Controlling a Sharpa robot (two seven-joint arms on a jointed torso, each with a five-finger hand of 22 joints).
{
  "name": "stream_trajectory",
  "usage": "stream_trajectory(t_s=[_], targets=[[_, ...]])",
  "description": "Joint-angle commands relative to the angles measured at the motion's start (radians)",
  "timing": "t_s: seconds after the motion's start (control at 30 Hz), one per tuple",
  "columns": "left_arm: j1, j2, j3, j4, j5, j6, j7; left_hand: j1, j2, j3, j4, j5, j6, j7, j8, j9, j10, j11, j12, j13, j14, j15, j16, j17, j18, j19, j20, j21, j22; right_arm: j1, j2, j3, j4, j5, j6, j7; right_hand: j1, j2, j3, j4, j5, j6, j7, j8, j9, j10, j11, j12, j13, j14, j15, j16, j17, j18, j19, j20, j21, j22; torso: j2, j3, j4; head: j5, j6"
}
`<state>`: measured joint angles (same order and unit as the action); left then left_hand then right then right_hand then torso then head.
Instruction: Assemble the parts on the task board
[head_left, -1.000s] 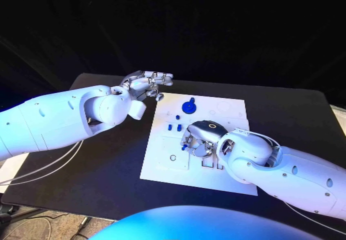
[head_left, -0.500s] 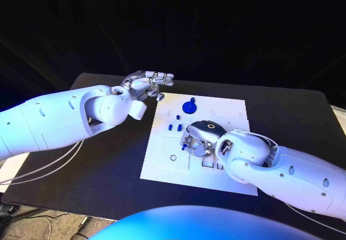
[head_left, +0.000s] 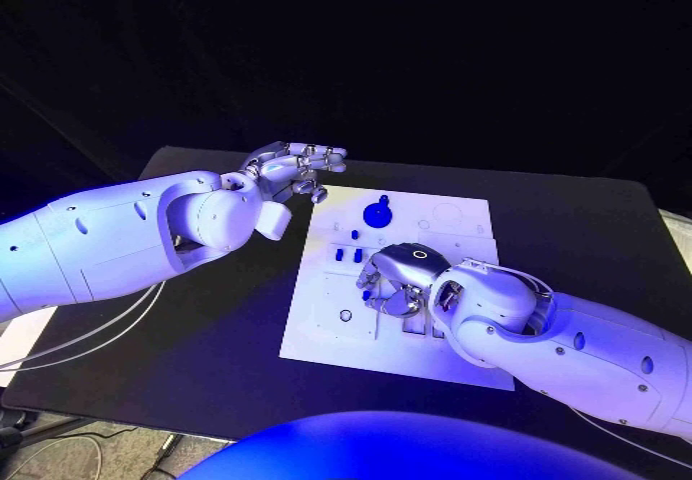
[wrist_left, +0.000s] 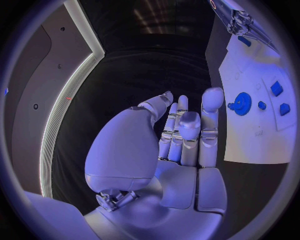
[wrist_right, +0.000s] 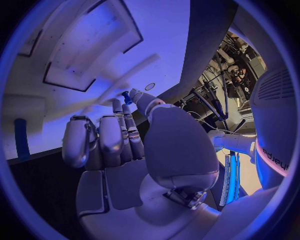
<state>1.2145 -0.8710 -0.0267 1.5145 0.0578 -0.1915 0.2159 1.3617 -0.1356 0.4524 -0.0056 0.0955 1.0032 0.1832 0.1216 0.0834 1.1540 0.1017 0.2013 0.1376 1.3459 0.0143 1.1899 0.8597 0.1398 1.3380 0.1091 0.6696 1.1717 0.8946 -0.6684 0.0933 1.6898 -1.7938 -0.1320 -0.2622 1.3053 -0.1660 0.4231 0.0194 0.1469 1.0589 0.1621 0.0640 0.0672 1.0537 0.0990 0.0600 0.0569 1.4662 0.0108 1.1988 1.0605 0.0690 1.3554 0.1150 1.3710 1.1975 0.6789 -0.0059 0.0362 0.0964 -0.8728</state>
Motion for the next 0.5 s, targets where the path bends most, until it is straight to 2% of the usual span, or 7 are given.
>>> stream_trajectory(t_s=[0.03, 0.23, 0.33, 0.4, 0.5], targets=[[0.001, 0.001, 0.001, 0.002, -0.005, 0.02, 0.001, 0.001, 0.006, -0.005, -0.002, 0.003, -0.006, -0.003, 0.005, -0.001, -0.007, -0.003, 0.006, 0.001, -0.008, -0.001, -0.002, -0.001, 0.012, -0.007, 0.001, -0.004, -0.001, -0.004, -0.002, -0.003, -0.005, 0.001, -0.028, -0.016, 0.004, 0.004, -0.013, -0.001, -0.006, -0.011, -0.001, -0.002, -0.001, -0.026, 0.01, 0.007, 0.006, 0.021, 0.008, 0.0, -0.002, 0.015, 0.0, 0.006, -0.005, -0.001, 0.0, 0.0004, 0.0001, -0.001, 0.0], [0.001, 0.001, 0.001, 0.0, -0.005, 0.022, -0.001, 0.001, 0.006, -0.005, -0.002, 0.003, -0.006, -0.003, 0.005, -0.001, -0.007, -0.003, 0.006, 0.001, -0.008, -0.001, -0.002, -0.001, 0.012, -0.007, 0.001, -0.004, -0.001, -0.006, -0.02, -0.003, 0.018, 0.008, -0.087, -0.01, 0.01, 0.01, -0.023, -0.003, 0.003, -0.02, 0.0, -0.003, -0.001, -0.025, 0.01, 0.014, 0.008, 0.02, 0.008, 0.0, -0.004, 0.016, 0.0, 0.007, -0.006, -0.003, 0.0, 0.0011, 0.0003, -0.005, 0.0], [0.001, 0.001, 0.001, -0.001, -0.005, 0.022, -0.001, 0.0, 0.006, -0.007, -0.002, 0.003, -0.007, -0.003, 0.006, -0.001, -0.008, -0.002, 0.007, 0.001, -0.009, -0.001, -0.002, -0.002, 0.013, -0.007, 0.002, -0.007, -0.002, -0.007, -0.042, 0.003, 0.043, 0.014, -0.101, -0.014, 0.008, 0.009, -0.03, -0.002, 0.005, -0.019, 0.0, -0.001, -0.001, -0.023, 0.01, 0.018, 0.008, 0.019, 0.008, -0.002, -0.007, 0.016, -0.002, 0.007, -0.008, -0.006, -0.001, 0.0013, 0.0002, -0.008, 0.0], [0.001, 0.001, 0.001, -0.002, -0.005, 0.023, -0.002, 0.0, 0.006, -0.007, -0.002, 0.003, -0.007, -0.003, 0.006, -0.001, -0.008, -0.002, 0.007, 0.001, -0.009, -0.001, -0.002, -0.002, 0.013, -0.007, 0.002, -0.007, -0.002, -0.008, -0.064, 0.016, 0.064, 0.02, -0.106, -0.021, 0.008, 0.009, -0.036, -0.001, 0.006, -0.016, 0.0, 0.0, 0.0, -0.02, 0.009, 0.021, 0.009, 0.019, 0.008, -0.002, -0.008, 0.016, -0.002, 0.007, -0.008, -0.006, -0.001, 0.0014, -0.0013, -0.011, 0.0], [0.001, 0.0, 0.001, -0.003, -0.005, 0.023, -0.002, 0.0, 0.006, -0.007, -0.002, 0.003, -0.007, -0.003, 0.006, -0.001, -0.008, -0.002, 0.007, 0.001, -0.009, -0.001, -0.002, -0.002, 0.013, -0.007, 0.002, -0.007, -0.002, -0.008, -0.105, 0.042, 0.094, 0.034, -0.106, -0.033, 0.013, 0.011, -0.045, -0.002, 0.019, -0.011, -0.001, 0.001, 0.001, -0.011, 0.007, 0.03, 0.009, 0.019, 0.007, -0.001, -0.008, 0.016, -0.001, 0.007, -0.007, -0.004, -0.002, 0.0001, -0.0036, -0.018, 0.007]])
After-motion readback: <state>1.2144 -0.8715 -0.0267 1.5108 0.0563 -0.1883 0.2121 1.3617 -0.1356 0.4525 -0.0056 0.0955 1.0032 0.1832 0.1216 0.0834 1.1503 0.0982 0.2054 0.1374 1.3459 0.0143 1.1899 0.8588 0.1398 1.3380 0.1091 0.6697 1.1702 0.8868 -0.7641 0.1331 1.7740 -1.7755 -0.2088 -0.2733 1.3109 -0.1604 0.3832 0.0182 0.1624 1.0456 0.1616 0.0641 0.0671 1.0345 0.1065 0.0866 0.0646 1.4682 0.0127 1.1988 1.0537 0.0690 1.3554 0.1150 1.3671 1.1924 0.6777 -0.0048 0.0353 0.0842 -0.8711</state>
